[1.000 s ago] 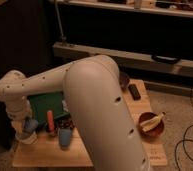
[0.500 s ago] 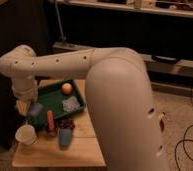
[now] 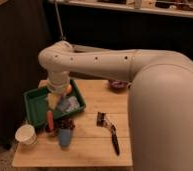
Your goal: Place sponge in table surface
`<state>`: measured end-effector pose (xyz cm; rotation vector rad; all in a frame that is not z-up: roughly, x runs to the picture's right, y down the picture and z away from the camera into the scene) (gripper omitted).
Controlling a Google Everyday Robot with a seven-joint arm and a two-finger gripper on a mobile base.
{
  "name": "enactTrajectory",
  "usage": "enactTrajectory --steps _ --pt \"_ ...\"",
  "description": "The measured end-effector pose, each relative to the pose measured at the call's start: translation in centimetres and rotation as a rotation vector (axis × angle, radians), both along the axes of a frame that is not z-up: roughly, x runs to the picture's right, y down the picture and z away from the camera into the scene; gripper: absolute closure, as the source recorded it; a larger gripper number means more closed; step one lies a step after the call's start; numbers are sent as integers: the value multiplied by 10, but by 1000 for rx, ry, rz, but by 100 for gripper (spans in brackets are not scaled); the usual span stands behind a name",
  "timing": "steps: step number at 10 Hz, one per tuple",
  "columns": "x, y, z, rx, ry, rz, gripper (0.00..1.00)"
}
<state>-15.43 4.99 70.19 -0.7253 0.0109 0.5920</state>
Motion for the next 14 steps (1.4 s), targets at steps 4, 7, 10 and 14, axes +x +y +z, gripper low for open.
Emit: enactTrajectory --steps 4,7,10,14 --pt "76 48 48 -51 96 97 100" --pt "81 94 88 -114 132 155 100" --pt "80 127 90 -136 159 185 100" --pt "91 159 87 -162 189 193 98"
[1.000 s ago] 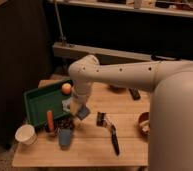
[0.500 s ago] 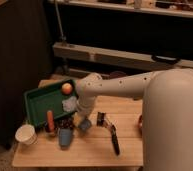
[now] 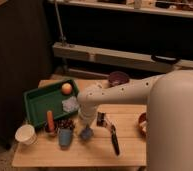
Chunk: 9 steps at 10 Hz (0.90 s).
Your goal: Place sponge in table surface
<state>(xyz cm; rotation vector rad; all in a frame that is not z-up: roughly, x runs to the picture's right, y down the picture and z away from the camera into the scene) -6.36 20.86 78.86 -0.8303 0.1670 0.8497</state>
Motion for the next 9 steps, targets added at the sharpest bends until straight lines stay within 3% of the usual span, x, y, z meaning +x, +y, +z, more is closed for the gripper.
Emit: enactTrajectory --steps 6,8,9 --pt "0 21 10 -45 9 -11 38" --pt "-3 24 9 -52 16 -28 22" --pt "-3 24 8 -51 21 -33 20"
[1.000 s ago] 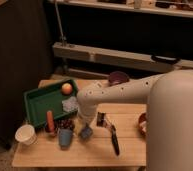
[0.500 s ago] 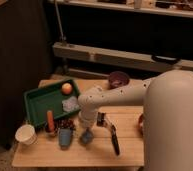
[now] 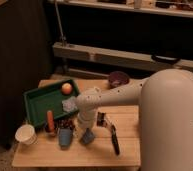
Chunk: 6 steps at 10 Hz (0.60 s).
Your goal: Place sponge in table surface
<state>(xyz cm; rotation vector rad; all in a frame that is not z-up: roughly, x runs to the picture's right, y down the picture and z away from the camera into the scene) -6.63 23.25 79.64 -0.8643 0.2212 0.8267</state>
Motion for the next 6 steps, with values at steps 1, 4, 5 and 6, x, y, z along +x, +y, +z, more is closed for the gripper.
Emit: enactTrajectory --steps 1,4,5,6 --pt "-2 -1 -1 2 6 -10 20" --pt "-6 -10 -7 8 23 -28 20" --pt "-6 -21 -11 1 25 -25 20" --pt "-9 -37 -17 -20 40 -35 20"
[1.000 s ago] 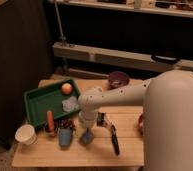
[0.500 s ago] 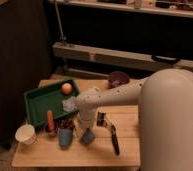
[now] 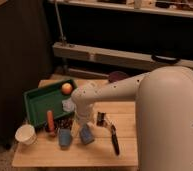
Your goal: Place sponge in table surface
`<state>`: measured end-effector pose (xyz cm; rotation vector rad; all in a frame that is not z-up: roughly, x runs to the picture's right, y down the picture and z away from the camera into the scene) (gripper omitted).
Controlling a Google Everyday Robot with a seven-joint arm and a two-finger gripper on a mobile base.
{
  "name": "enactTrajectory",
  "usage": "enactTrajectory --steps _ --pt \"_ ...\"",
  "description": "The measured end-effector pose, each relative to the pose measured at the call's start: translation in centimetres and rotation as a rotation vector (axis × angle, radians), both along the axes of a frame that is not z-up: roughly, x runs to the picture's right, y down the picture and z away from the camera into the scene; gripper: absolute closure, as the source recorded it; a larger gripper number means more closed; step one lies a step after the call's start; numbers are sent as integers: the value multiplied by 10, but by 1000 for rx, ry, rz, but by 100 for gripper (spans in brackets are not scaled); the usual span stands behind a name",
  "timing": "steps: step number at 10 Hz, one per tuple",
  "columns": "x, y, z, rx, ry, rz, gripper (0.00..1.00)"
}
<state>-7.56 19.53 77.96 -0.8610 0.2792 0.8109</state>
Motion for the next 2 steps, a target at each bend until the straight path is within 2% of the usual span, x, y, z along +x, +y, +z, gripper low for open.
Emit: enactTrajectory --steps 2 --pt "-9 -27 -12 -19 26 -15 20"
